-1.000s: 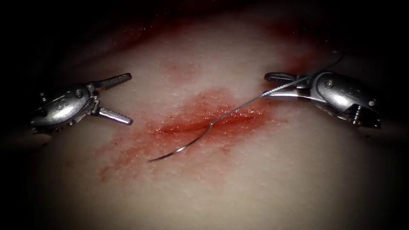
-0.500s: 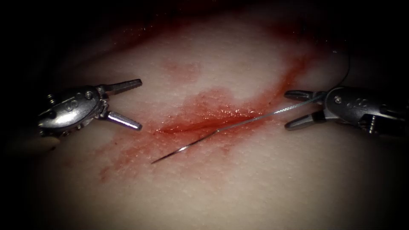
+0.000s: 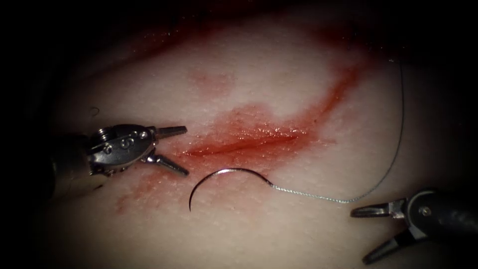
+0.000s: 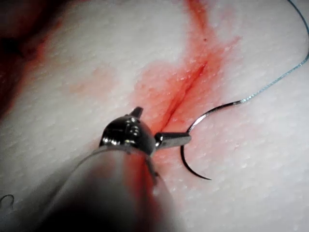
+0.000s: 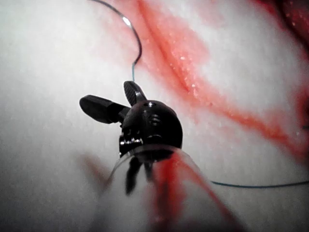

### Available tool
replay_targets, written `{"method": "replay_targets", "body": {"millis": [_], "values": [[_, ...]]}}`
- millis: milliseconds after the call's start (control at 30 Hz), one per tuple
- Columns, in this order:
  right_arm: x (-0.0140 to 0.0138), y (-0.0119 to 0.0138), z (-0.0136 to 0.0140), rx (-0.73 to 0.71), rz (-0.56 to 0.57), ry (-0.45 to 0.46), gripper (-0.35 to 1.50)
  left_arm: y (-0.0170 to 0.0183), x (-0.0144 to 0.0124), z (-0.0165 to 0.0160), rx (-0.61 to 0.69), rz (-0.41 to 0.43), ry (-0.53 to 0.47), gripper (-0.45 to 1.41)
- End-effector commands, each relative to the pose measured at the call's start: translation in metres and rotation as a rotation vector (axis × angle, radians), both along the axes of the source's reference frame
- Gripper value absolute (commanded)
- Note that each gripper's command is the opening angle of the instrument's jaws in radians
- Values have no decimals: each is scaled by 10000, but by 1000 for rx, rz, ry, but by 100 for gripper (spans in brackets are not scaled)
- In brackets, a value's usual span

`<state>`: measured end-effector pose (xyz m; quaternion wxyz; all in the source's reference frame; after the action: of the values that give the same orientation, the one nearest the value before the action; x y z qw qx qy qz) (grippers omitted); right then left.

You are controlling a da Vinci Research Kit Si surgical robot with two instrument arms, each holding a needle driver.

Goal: Wound Closure

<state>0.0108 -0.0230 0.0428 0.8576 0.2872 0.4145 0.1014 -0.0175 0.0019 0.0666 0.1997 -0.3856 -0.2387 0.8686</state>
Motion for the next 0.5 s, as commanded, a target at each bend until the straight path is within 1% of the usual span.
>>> {"method": "replay_targets", "body": {"millis": [33, 133, 167, 267, 400, 500], "values": [[9, 11, -2, -1, 65, 53, 76, -3, -9, 11, 12, -4, 15, 79], [9, 28, -8, -53, 131, 77, 79, -6, -17, 19, 57, -22, 66, 83], [9, 31, -10, -63, 152, 83, 79, -9, -21, 21, 95, -37, 102, 83], [10, 35, -11, -74, 180, 79, 81, -14, -27, 23, 150, -64, 152, 79], [14, 42, -9, -95, 242, 78, 83, -19, -32, 25, 195, -81, 205, 78], [19, 54, -6, -140, 311, 99, 91, -23, -35, 27, 198, -77, 222, 72]]}}
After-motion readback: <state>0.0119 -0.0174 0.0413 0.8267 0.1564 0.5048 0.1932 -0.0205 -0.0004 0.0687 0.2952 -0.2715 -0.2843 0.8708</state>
